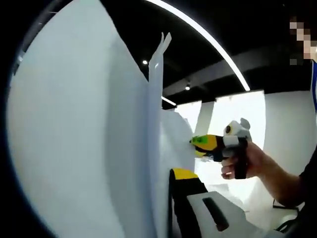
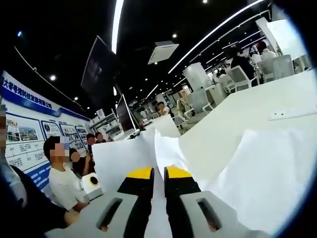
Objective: Organize the stack of printing papers by aligning and flattening the scattered papers on the table
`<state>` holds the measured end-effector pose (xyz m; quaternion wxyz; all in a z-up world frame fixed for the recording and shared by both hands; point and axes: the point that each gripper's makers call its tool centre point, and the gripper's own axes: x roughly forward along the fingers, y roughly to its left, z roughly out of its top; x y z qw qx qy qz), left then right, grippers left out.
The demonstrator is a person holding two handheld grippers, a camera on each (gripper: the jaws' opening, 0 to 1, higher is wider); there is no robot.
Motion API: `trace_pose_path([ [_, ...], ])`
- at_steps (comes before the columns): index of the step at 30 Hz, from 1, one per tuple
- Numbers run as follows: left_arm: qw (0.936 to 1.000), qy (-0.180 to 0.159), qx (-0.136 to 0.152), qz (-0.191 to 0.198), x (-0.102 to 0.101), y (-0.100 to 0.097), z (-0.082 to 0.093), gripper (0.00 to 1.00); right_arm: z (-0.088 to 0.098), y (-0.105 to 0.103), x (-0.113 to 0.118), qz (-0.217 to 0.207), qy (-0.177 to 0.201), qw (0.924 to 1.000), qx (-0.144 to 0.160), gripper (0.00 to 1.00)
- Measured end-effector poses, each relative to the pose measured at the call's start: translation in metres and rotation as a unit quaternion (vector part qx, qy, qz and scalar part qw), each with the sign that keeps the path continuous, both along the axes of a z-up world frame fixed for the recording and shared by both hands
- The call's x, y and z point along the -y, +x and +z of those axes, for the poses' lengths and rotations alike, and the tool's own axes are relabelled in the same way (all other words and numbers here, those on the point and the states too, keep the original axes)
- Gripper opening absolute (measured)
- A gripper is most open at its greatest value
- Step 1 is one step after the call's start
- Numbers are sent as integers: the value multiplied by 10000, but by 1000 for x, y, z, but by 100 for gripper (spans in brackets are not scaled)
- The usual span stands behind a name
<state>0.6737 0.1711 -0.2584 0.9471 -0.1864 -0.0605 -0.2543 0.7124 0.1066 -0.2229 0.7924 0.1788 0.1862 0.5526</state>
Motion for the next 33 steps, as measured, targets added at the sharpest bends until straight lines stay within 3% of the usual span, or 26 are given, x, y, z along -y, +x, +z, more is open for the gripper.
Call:
trace_pose_path([
  [14,10000,19,28,20,6,-2,2,6,0,3,10,-45,194,9997,-145,11],
  [33,10000,43,12,31,-1,2,1,7,-12,14,24,-286,22,9994,-168,25],
])
